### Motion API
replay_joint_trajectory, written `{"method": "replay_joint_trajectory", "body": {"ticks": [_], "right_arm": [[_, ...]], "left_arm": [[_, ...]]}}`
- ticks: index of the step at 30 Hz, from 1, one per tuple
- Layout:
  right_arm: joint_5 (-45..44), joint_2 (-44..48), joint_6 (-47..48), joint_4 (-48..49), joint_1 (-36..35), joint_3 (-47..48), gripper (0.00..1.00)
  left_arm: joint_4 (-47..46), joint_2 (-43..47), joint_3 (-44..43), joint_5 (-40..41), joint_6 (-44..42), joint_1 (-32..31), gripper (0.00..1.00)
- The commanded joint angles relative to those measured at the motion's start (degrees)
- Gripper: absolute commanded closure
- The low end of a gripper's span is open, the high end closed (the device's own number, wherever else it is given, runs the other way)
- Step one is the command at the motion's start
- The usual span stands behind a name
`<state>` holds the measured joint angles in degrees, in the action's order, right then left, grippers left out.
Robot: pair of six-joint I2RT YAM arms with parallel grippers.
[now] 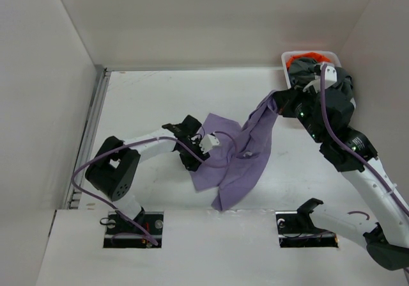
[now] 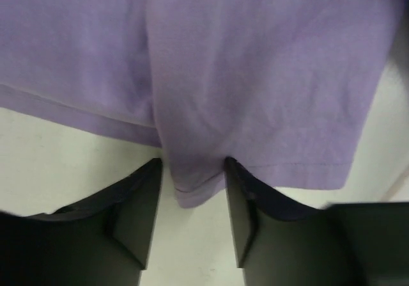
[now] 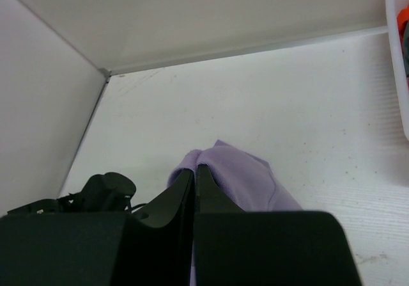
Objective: Fold and stack the t-shirts
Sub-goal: Flatten out the tshirt
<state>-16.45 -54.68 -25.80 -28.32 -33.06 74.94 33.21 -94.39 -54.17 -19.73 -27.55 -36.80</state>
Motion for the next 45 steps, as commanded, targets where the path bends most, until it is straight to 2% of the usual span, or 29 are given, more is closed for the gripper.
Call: {"method": "replay_joint_trajectory", "body": {"ticks": [1,3,5,9,13,16,21,25,27,30,33,35,40,45], "right_arm": [[-0.1,1.3,-0.8,1.6,-0.3,-0.1,0.99],[-0.1,1.3,-0.8,1.6,-0.3,-0.1,0.99],[0.2,1.5,-0.7,1.2,-0.3,0.2,1.00],[-0.3,3.6,0.2,-3.9,2.9,2.9,1.00],[-1.0,8.6,0.2,-13.7,7.1,6.8,1.00],[-3.6,11.7,-0.1,-20.6,6.8,10.4,1.00],[-10.2,13.6,-1.4,-30.0,2.8,18.6,1.00],[-12.6,10.7,1.4,-30.9,1.6,26.5,1.00],[-12.7,8.1,4.5,-30.0,1.6,28.9,1.00],[-11.3,2.9,8.8,-25.5,2.7,29.2,1.00],[-5.5,-2.4,10.7,-18.6,4.4,27.0,1.00],[0.2,-6.5,10.1,-15.2,8.4,26.4,1.00],[12.0,-18.1,8.0,-7.7,17.4,26.2,1.00],[17.1,-32.8,8.0,-2.5,19.8,33.2,1.00]], "left_arm": [[-0.4,-3.5,1.6,1.0,0.0,0.3,0.70],[-0.3,-2.9,1.5,2.1,0.5,0.6,0.91],[0.0,0.0,0.9,4.2,0.5,1.9,0.99],[3.9,14.0,-3.7,8.0,-1.4,8.3,1.00],[11.9,30.8,-13.9,10.3,-5.7,15.5,1.00],[18.3,37.7,-23.6,13.9,-6.9,18.5,1.00],[26.8,42.6,-40.0,20.9,-5.8,21.3,1.00],[30.6,40.1,-53.0,27.9,-6.7,22.4,1.00],[30.6,38.2,-56.2,28.9,-7.0,23.0,1.00],[28.9,36.0,-53.8,29.2,-7.2,22.8,1.00],[23.4,34.4,-48.6,28.8,-8.5,23.3,0.99],[20.1,31.8,-46.5,28.1,-9.1,24.3,0.99],[13.6,21.1,-45.0,21.3,-8.8,31.9,0.99],[3.7,8.5,-45.9,20.2,-8.8,37.3,0.99]]}}
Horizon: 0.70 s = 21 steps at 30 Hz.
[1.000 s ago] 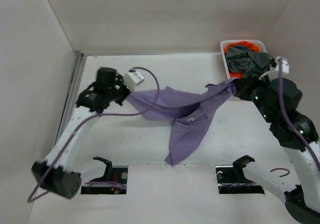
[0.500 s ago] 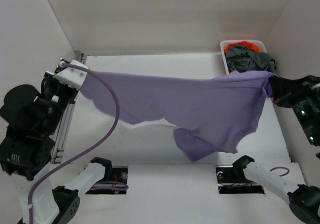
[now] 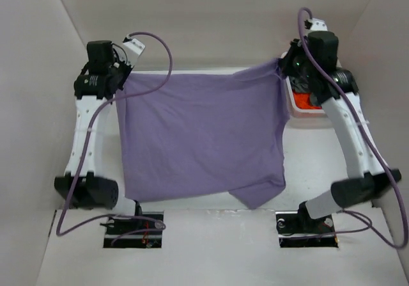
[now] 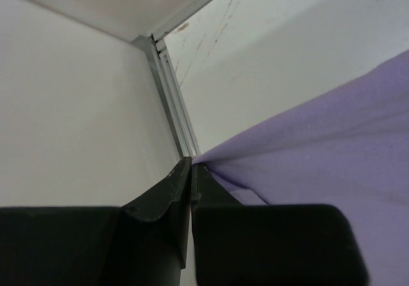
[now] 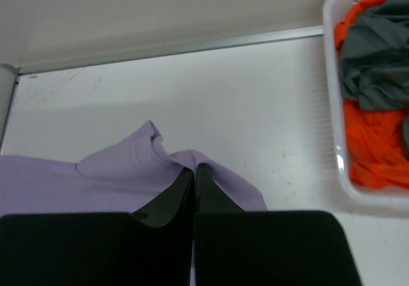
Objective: Fold and stack the t-shirts
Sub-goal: Flatten out the tshirt
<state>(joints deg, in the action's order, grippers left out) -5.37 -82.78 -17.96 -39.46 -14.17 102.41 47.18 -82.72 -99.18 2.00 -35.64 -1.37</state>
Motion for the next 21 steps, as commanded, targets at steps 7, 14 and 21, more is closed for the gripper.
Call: {"method": "replay_joint_trajectory", "body": {"ticks": [7,14,21], "right_arm": [[8.7,-38.2,-3.2,3.2,6.0,67.4,1.00],[10.0,-16.0,-5.0,18.6,7.1,31.3,1.00],[9.8,5.2,-8.1,27.9,3.6,-15.2,1.00]], "left_arm": [[-15.0,-29.3,-44.4,3.8,-0.5,3.8,0.99],[-26.7,-16.2,-29.1,1.4,-2.7,3.4,0.99],[-28.3,3.8,13.5,-0.3,-5.8,3.4,0.99]]}}
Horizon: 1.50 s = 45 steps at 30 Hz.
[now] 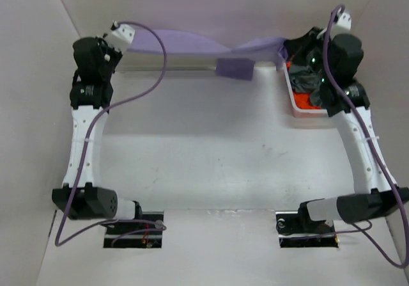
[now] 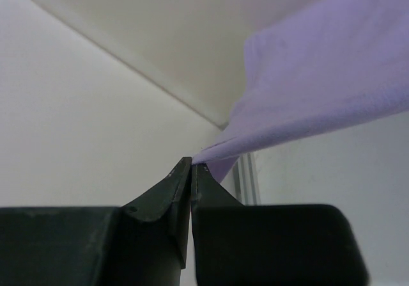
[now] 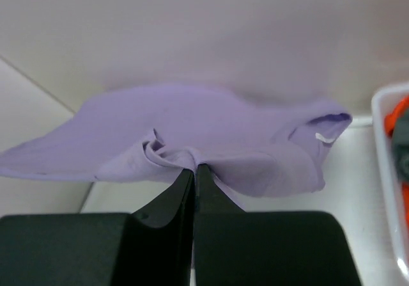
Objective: Fold and stack the t-shirts
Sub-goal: Flatten out the tshirt, then fold the flattened tshirt in 1/3 of the way
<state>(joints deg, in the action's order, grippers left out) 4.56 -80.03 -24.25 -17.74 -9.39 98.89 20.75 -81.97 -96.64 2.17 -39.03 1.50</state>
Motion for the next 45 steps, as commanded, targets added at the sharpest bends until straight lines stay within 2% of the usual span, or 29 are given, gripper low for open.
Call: {"method": "replay_joint_trajectory", "body": {"ticks": [1,5,9,13,17,22,26,34,41,45], "right_arm": [[-0.7,5.3,-1.9,6.4,-2.0,-17.2,1.00],[-4.7,16.3,-5.4,5.9,-6.8,-38.6,1.00],[-8.2,24.6,-11.4,4.1,-11.8,-54.7,1.00],[-9.3,28.3,-17.5,1.4,-16.4,-63.9,1.00],[-10.6,30.4,-21.0,-0.8,-20.0,-68.5,1.00],[-11.1,31.1,-20.5,-1.9,-20.5,-70.0,1.00],[-10.1,28.2,-15.1,0.6,-19.9,-67.1,1.00],[-3.7,12.4,-3.9,6.4,-16.9,-57.0,1.00],[-3.4,3.5,-0.3,6.3,-15.5,-51.3,1.00],[-3.2,-1.2,1.5,6.2,-14.7,-48.2,0.95]], "left_arm": [[-1.8,5.2,15.6,-0.5,-2.8,0.8,0.99],[2.0,13.5,31.7,-0.7,-4.9,2.1,0.98],[6.7,18.9,44.4,-1.0,-7.8,3.0,0.98],[8.9,23.3,55.2,0.1,-11.9,4.2,0.98],[11.1,26.9,61.5,2.0,-14.6,4.9,0.98],[13.3,30.4,64.2,3.2,-15.3,5.9,0.98],[13.6,30.7,63.8,2.7,-14.3,8.2,0.97],[10.8,27.6,62.6,2.8,-10.7,11.6,0.97],[6.3,20.5,60.8,6.0,-8.0,11.7,0.95],[3.7,17.2,60.0,8.1,-7.9,11.5,0.93]]}}
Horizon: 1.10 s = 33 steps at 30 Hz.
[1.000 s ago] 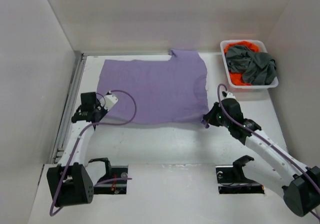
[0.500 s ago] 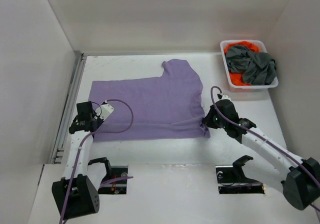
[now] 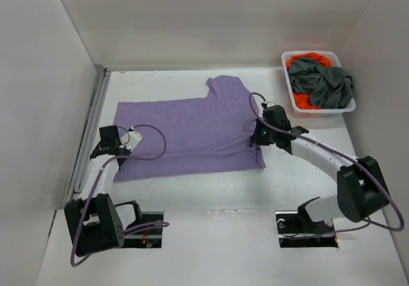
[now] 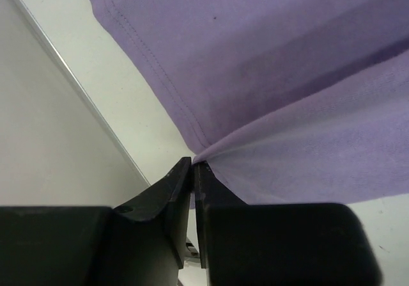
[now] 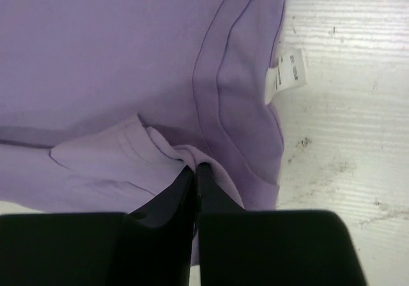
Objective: Fold and stack the t-shirts
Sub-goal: Fold the flattened tshirt in 1/3 of the way
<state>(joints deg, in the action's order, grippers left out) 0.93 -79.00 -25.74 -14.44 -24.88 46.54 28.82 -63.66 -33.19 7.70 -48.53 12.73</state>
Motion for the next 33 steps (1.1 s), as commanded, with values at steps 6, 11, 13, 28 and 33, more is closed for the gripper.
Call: {"method": "replay_joint_trajectory", "body": {"ticks": [6,11,13,28,33], "right_arm": [[0.2,-8.6,3.7,3.1,1.9,8.0,0.82],[-0.4,-10.9,4.7,1.8,3.9,11.9,0.60],[-1.3,-8.4,3.9,0.9,5.1,11.8,0.51],[-2.5,14.7,-16.3,-3.9,3.5,-11.4,0.34],[1.3,12.3,-22.1,3.1,2.6,-15.3,0.39]], "left_arm": [[-7.0,-5.1,-4.7,3.8,1.6,-0.1,0.83],[-9.4,-8.8,-8.4,6.4,0.9,1.6,0.57],[-8.9,-8.5,-10.3,7.0,-0.3,3.1,0.50],[5.1,3.1,-3.2,-0.4,-16.9,3.3,0.35],[6.0,0.1,-5.0,-0.1,-19.5,3.0,0.35]]}}
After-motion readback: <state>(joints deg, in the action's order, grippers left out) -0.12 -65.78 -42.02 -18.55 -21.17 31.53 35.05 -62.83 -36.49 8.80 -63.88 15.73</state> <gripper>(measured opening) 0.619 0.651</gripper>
